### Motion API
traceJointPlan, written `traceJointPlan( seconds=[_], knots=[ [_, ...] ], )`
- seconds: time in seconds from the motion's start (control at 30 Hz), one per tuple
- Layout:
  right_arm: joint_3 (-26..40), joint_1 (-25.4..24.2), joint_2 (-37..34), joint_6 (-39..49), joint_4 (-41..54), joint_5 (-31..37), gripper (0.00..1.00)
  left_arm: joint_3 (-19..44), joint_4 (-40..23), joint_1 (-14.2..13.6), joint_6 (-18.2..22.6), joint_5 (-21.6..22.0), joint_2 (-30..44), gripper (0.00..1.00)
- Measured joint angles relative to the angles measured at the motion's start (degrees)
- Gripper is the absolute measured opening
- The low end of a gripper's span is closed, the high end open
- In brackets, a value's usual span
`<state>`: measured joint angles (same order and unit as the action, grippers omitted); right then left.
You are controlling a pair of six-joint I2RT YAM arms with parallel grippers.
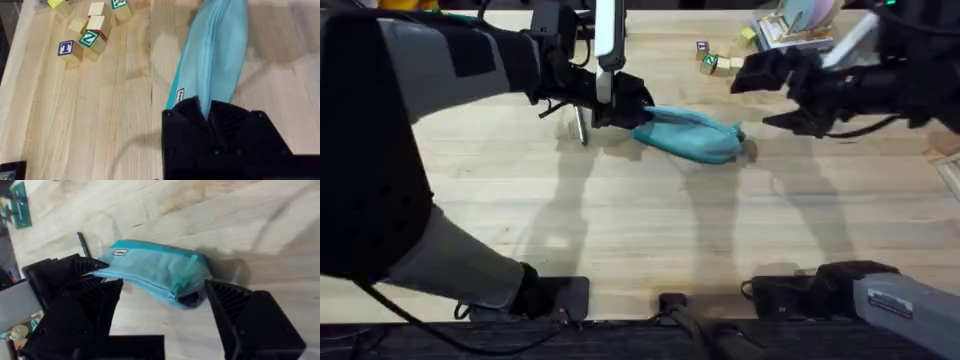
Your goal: Unzip the bag, pick up the pens from the table one at a time and place them inside, then zip the bag closed.
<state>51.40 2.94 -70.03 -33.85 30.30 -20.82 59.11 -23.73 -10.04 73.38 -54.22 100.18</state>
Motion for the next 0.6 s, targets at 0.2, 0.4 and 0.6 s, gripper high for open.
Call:
traceJointPlan(
  seconds=[0.2,0.4,0.6],
  knots=[
    [0.0,2.7,-5.8,0.0,-2.0,0.0,0.998,0.0,-0.1,0.0,0.0,0.0,0.0,0.042],
    [0.0,2.9,-9.2,0.0,-2.0,0.0,0.998,0.0,-0.1,0.0,0.0,0.0,0.0,0.042],
    [0.0,3.1,-10.6,0.0,-2.1,0.0,0.98,0.0,-0.1,0.0,0.0,0.0,0.0,0.042]
  ],
)
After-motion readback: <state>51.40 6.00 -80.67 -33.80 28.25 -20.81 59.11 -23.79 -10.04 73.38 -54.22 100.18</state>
